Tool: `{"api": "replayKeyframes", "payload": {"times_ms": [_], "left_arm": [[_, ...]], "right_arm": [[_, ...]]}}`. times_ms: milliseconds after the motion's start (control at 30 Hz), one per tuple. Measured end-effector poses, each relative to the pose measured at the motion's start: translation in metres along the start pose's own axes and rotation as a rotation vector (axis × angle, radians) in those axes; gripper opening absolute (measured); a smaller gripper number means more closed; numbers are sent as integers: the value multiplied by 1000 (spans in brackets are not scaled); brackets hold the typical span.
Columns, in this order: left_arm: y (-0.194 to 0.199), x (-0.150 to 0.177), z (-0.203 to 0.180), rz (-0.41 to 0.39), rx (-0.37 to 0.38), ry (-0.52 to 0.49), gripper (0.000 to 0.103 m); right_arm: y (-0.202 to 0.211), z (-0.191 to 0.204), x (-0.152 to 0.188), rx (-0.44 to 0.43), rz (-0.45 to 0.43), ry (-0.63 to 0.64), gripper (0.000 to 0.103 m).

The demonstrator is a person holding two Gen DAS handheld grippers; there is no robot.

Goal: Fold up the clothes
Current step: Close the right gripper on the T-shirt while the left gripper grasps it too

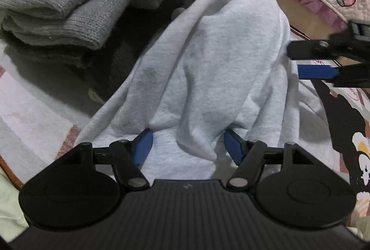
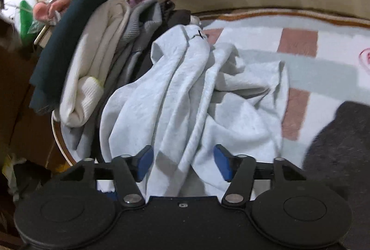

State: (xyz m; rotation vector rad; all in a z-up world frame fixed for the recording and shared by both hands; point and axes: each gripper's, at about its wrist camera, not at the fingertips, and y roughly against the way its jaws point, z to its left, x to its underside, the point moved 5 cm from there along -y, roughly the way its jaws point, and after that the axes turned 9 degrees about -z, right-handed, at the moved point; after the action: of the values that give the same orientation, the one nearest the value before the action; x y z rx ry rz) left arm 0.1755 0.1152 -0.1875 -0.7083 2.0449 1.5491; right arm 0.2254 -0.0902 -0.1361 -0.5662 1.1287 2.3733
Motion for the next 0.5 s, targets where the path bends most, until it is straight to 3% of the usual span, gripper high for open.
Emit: {"api": "replayKeyframes", "payload": {"times_ms": [100,167,200,300,500], "left_arm": [[-2,0,2,-2,10,0,67],[-3,0,2,-9,4,-10,53],[-1,-1,1,-15,-14,-31,40],[13,-9,-8,-50,33,-71,10],[83,-17,-62,-180,330,-159,3]], "right_arm": [[-22,3,3,45,7,43,67],[-25,10,3,54,-18,104,25],[-20,17,3,58,-34,152,11],[14,40,-2,64,-135,251,5],[134,66,-28,190,-407,385,0]]}}
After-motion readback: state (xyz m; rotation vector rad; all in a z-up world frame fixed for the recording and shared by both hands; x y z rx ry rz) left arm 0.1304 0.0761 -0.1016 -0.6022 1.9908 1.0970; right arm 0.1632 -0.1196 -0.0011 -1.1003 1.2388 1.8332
